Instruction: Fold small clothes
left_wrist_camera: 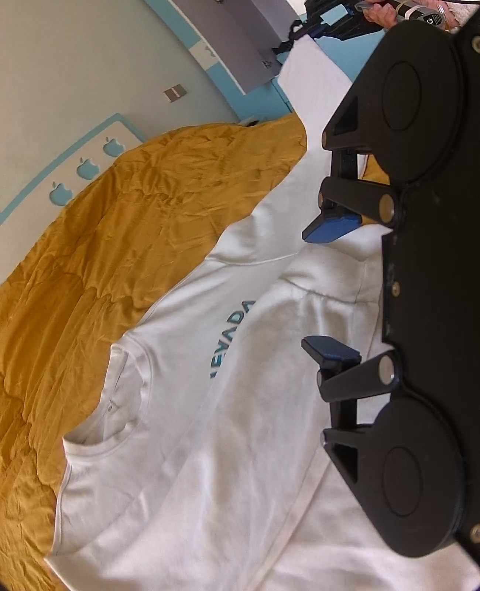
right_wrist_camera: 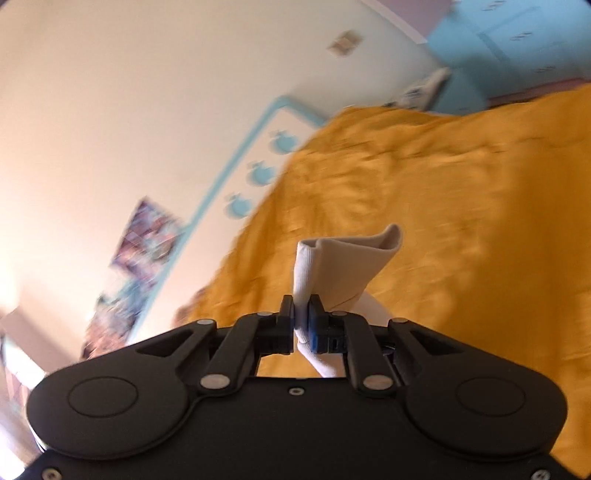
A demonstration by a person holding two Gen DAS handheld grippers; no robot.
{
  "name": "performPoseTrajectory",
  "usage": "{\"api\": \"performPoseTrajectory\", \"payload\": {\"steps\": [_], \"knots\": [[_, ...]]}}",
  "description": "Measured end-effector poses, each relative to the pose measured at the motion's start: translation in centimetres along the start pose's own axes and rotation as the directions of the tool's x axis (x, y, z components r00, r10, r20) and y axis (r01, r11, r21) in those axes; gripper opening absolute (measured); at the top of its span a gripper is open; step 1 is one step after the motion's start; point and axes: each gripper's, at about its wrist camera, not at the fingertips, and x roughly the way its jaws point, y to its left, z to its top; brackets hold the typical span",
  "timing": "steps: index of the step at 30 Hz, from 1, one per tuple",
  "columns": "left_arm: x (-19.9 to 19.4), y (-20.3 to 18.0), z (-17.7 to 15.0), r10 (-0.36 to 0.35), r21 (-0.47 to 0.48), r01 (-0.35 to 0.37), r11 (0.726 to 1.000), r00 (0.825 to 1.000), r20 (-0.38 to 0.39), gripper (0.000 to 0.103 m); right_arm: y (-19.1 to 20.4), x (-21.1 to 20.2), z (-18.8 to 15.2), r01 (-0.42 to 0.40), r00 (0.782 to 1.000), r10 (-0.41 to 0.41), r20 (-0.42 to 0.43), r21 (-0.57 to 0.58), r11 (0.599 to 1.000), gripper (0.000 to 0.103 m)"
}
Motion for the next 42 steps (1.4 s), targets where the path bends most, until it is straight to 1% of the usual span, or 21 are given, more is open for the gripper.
{"api": "performPoseTrajectory", "payload": {"steps": [3,5,8,10,12,14,15,16,18,19,20,21,23,25,29,31,33,35,37,39,42], "knots": [[-3.0,2.2,0.4,0.005,-0.057,-0.003,0.998,0.999,0.046,0.058,6.5,2.4,-3.2,-0.132,0.989,0.127,-0.078,-0.061,0.989,0.009],[-5.0,3.7,0.8,0.011,-0.086,-0.004,0.996,0.997,0.08,0.058,10.8,4.2,-6.4,-0.221,0.966,0.206,-0.155,-0.086,0.972,0.009],[-7.9,6.1,1.4,0.024,-0.127,-0.008,0.992,0.993,0.12,0.058,16.8,6.9,-12.7,-0.337,0.912,0.3,-0.281,-0.092,0.937,0.009],[-9.9,8.2,1.8,0.044,-0.166,-0.02,0.986,0.988,0.146,0.058,19.9,8.6,-17.5,-0.389,0.865,0.34,-0.369,-0.065,0.919,0.009],[-11.7,10.2,2.0,0.07,-0.206,-0.034,0.978,0.983,0.17,0.058,22.3,10.1,-22.7,-0.415,0.821,0.351,-0.451,-0.047,0.909,0.009],[-13.1,11.9,2.2,0.098,-0.237,-0.052,0.97,0.977,0.189,0.058,24.0,11.7,-28.2,-0.416,0.782,0.328,-0.53,-0.052,0.908,0.014],[-13.9,12.9,2.3,0.114,-0.252,-0.062,0.966,0.973,0.199,0.058,24.5,12.4,-31.0,-0.42,0.751,0.314,-0.581,-0.052,0.906,0.022],[-14.5,13.7,2.3,0.131,-0.267,-0.073,0.961,0.97,0.205,0.058,24.8,13.0,-33.5,-0.411,0.717,0.283,-0.637,-0.057,0.91,0.035],[-15.3,15.2,2.4,0.152,-0.3,-0.085,0.95,0.966,0.21,0.058,24.7,13.1,-37.0,-0.339,0.674,0.189,-0.714,-0.071,0.938,0.037],[-15.7,15.8,2.4,0.159,-0.312,-0.086,0.946,0.963,0.217,0.058,24.1,12.6,-37.5,-0.33,0.66,0.191,-0.726,-0.052,0.943,0.037],[-15.9,16.4,2.3,0.167,-0.32,-0.089,0.943,0.96,0.223,0.058,23.4,11.8,-37.3,-0.328,0.661,0.202,-0.723,-0.036,0.944,0.037],[-15.9,16.8,2.4,0.172,-0.324,-0.092,0.942,0.958,0.227,0.058,22.6,11.0,-36.6,-0.314,0.673,0.198,-0.712,-0.034,0.949,0.037],[-15.3,17.7,2.7,0.18,-0.329,-0.097,0.939,0.955,0.234,0.058,20.6,9.5,-34.7,-0.266,0.709,0.17,-0.684,-0.037,0.963,0.042],[-14.5,18.5,2.9,0.186,-0.355,-0.091,0.93,0.952,0.243,0.058,17.6,8.2,-31.9,-0.186,0.754,0.11,-0.648,-0.05,0.981,0.044],[-12.6,19.6,3.2,0.15,-0.459,-0.013,0.888,0.953,0.264,0.058,11.7,6.4,-26.9,-0.037,0.821,0.023,-0.57,-0.013,0.999,0.044],[-11.7,20.0,2.9,0.122,-0.52,0.033,0.854,0.957,0.262,0.058,9.4,5.8,-25.0,0.012,0.842,0.007,-0.54,0.032,0.999,0.044],[-10.9,20.1,2.5,0.114,-0.561,0.049,0.826,0.961,0.252,0.058,7.9,5.2,-23.8,0.049,0.855,-0.013,-0.519,0.057,0.997,0.044],[-10.3,20.3,2.3,0.13,-0.582,0.036,0.812,0.962,0.24,0.058,7.3,4.9,-23.4,0.059,0.861,-0.021,-0.507,0.059,0.996,0.044],[-10.1,20.3,2.3,0.135,-0.592,0.039,0.805,0.96,0.247,0.058,7.3,4.8,-23.5,0.051,0.86,-0.015,-0.51,0.058,0.997,0.044],[-10.4,20.2,2.4,0.141,-0.629,0.051,0.776,0.958,0.251,0.057,7.4,4.9,-24.0,0.045,0.854,-0.013,-0.521,0.05,0.998,0.044],[-11.9,19.5,2.7,0.157,-0.635,0.081,0.768,0.938,0.31,0.057,7.7,4.9,-24.7,0.03,0.847,0.0,-0.532,0.048,0.998,0.045]]}}
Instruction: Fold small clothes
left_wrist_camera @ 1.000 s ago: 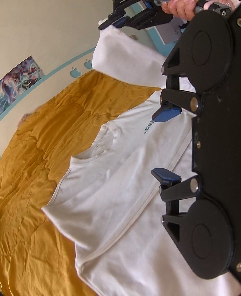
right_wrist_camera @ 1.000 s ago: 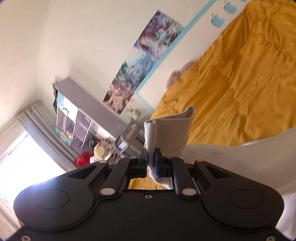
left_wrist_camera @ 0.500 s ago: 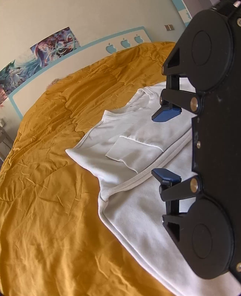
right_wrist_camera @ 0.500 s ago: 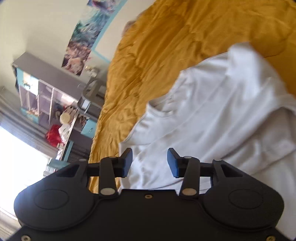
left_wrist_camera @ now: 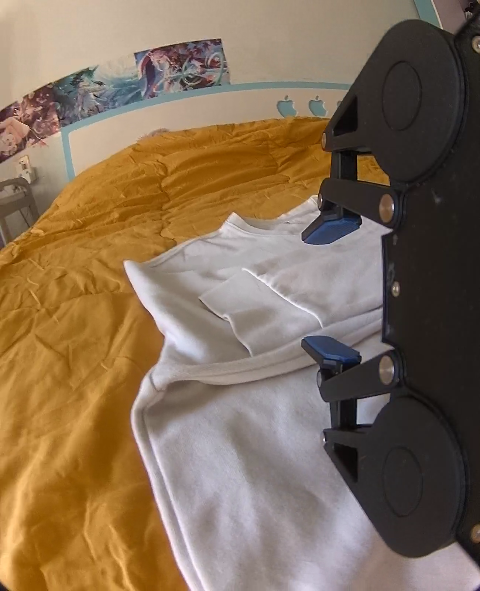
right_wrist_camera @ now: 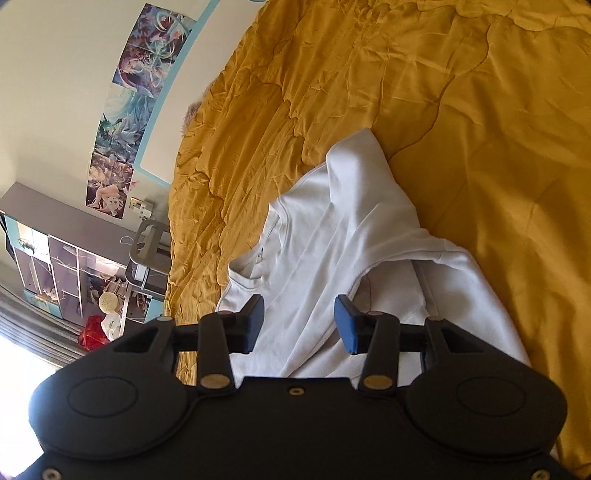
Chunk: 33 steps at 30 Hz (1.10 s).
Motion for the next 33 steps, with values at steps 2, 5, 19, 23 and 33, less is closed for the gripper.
{"api": "performPoseTrajectory", "payload": {"steps": [2,5,19,23,33], "knots": [[-0.7,-0.6,0.0,-0.013,0.004,0.013,1.0,1.0,0.027,0.057,0.0,0.4,-0.3,-0.007,1.0,0.007,-0.012,0.005,1.0,0.045],[0.3,-0.6,0.1,-0.019,0.0,0.019,1.0,1.0,-0.005,0.057,0.1,1.0,-0.7,-0.017,0.999,0.017,-0.028,0.013,1.0,0.045],[4.3,1.8,1.1,-0.046,-0.107,0.045,0.993,0.999,-0.001,0.049,-0.4,-0.3,0.6,0.023,1.0,-0.023,0.002,-0.006,1.0,0.045],[3.8,0.2,1.1,-0.118,-0.005,0.119,0.993,0.993,0.016,0.002,-0.7,-0.2,0.6,0.04,0.999,-0.04,0.005,0.0,0.999,0.047],[1.1,-1.4,2.4,-0.216,0.165,0.196,0.967,0.97,0.114,0.002,-3.7,0.6,0.2,0.034,0.998,-0.042,0.044,0.173,0.984,0.047]]}}
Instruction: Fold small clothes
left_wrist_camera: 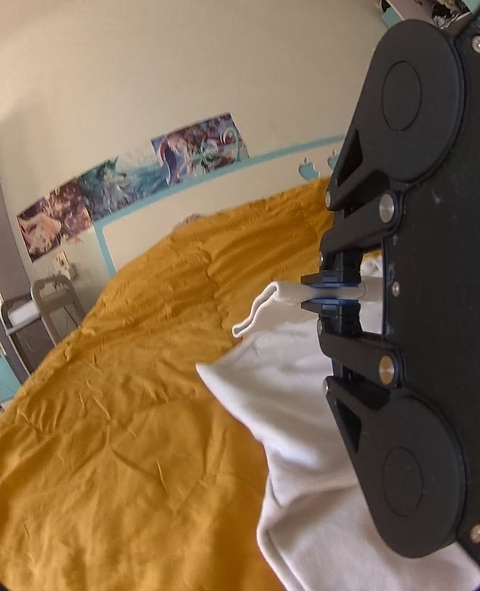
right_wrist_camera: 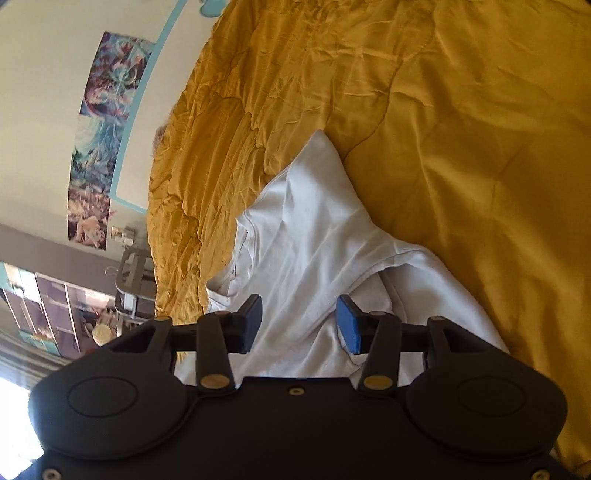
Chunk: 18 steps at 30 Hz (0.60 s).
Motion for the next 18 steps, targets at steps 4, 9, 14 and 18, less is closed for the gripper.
{"api": "performPoseTrajectory", "payload": {"steps": [4,9,14,18], "knots": [[0.4,3.0,-1.0,0.103,-0.003,-0.103,0.995,0.994,-0.04,0.002,-2.0,0.5,0.0,0.003,0.999,-0.009,0.039,0.157,0.988,0.047],[0.8,4.2,-1.0,0.14,0.002,-0.14,0.99,0.989,-0.05,0.002,-3.7,1.2,0.3,-0.005,0.996,-0.021,0.087,0.282,0.959,0.045],[1.2,3.9,-0.8,0.114,0.021,-0.113,0.993,0.993,-0.04,0.002,-4.1,1.8,0.3,0.026,0.993,-0.064,0.101,0.342,0.939,0.006],[-0.4,2.8,-0.7,0.059,0.017,-0.059,0.998,0.998,0.034,0.002,-1.8,-0.5,-0.1,0.045,0.983,-0.083,0.162,0.224,0.974,0.005]]}}
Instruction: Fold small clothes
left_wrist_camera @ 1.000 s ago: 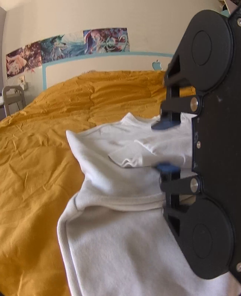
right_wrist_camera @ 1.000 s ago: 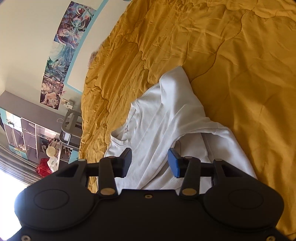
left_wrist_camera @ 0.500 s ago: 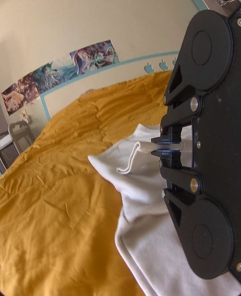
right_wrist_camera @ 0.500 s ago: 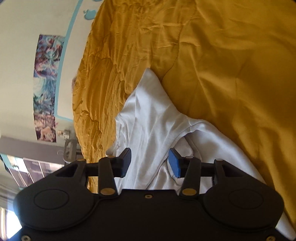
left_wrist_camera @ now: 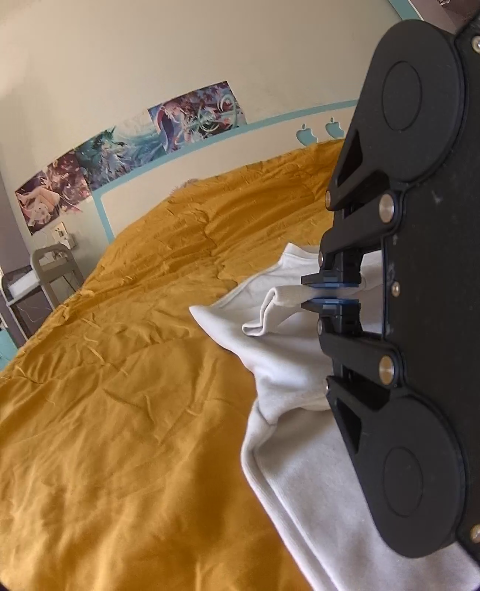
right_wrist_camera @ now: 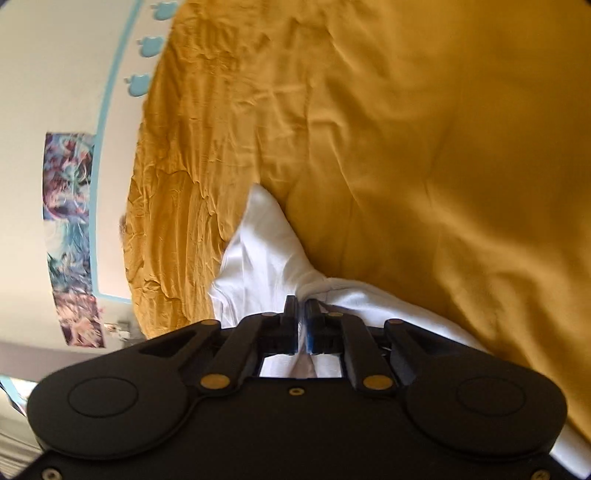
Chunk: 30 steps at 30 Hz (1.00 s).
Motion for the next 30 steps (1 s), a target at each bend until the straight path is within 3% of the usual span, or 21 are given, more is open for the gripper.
{"api": "performPoseTrajectory", "payload": {"steps": [2,4,7,9,11,13,15,18,22,25,27,29,30], "knots": [[0.0,0.4,-0.4,0.04,0.009,-0.04,0.999,0.999,-0.012,0.002,-0.6,-0.3,-0.2,0.018,1.0,-0.018,-0.005,-0.005,1.0,0.005],[1.0,2.0,-0.8,0.129,-0.002,-0.13,0.992,0.989,-0.07,0.002,-2.0,0.8,-0.2,0.082,0.996,-0.083,-0.033,-0.022,0.996,0.005],[1.6,2.1,-0.6,0.151,0.05,-0.147,0.988,0.984,-0.099,0.005,-3.2,1.4,0.2,0.116,0.991,-0.118,-0.059,-0.039,0.992,0.006],[1.3,1.3,-0.2,0.156,0.059,-0.151,0.987,0.982,-0.104,0.006,-2.9,0.4,0.4,0.121,0.992,-0.122,-0.044,-0.038,0.992,0.02],[0.2,0.7,0.2,0.165,0.038,-0.162,0.986,0.98,-0.113,0.011,-2.0,-0.8,0.7,0.101,0.994,-0.102,-0.027,-0.05,0.994,0.024],[-1.7,-0.3,0.3,0.146,0.014,-0.145,0.989,0.985,-0.096,0.012,0.1,-1.4,0.7,0.046,0.999,-0.048,-0.01,-0.115,0.992,0.041],[-2.7,-2.1,0.5,0.108,0.085,-0.103,0.991,0.993,-0.054,0.017,2.6,-0.5,0.8,-0.006,1.0,0.001,-0.023,-0.224,0.975,0.047],[-0.3,-4.3,0.6,0.046,0.202,-0.029,0.979,0.996,-0.08,0.024,6.3,2.9,0.8,-0.06,0.997,0.041,-0.059,-0.368,0.928,0.047],[5.6,-4.4,1.1,0.08,0.251,-0.041,0.967,0.986,-0.149,0.025,9.2,8.1,1.2,-0.064,0.995,0.017,-0.101,-0.488,0.871,0.047],[8.3,-3.2,1.6,0.147,0.238,-0.106,0.966,0.976,-0.163,0.025,9.6,11.3,1.7,-0.037,0.991,-0.037,-0.131,-0.525,0.85,0.046],[9.5,-2.1,1.9,0.196,0.225,-0.155,0.962,0.965,-0.173,0.024,9.2,12.5,2.1,0.038,0.988,-0.112,-0.104,-0.546,0.837,0.046],[10.2,-0.9,2.2,0.216,0.211,-0.174,0.962,0.957,-0.193,0.022,8.9,13.2,2.2,0.187,0.971,-0.238,0.001,-0.623,0.76,0.042],[10.3,-0.5,2.4,0.229,0.199,-0.188,0.962,0.952,-0.204,0.015,8.7,13.5,2.2,0.229,0.961,-0.277,0.028,-0.646,0.728,0.036]]}}
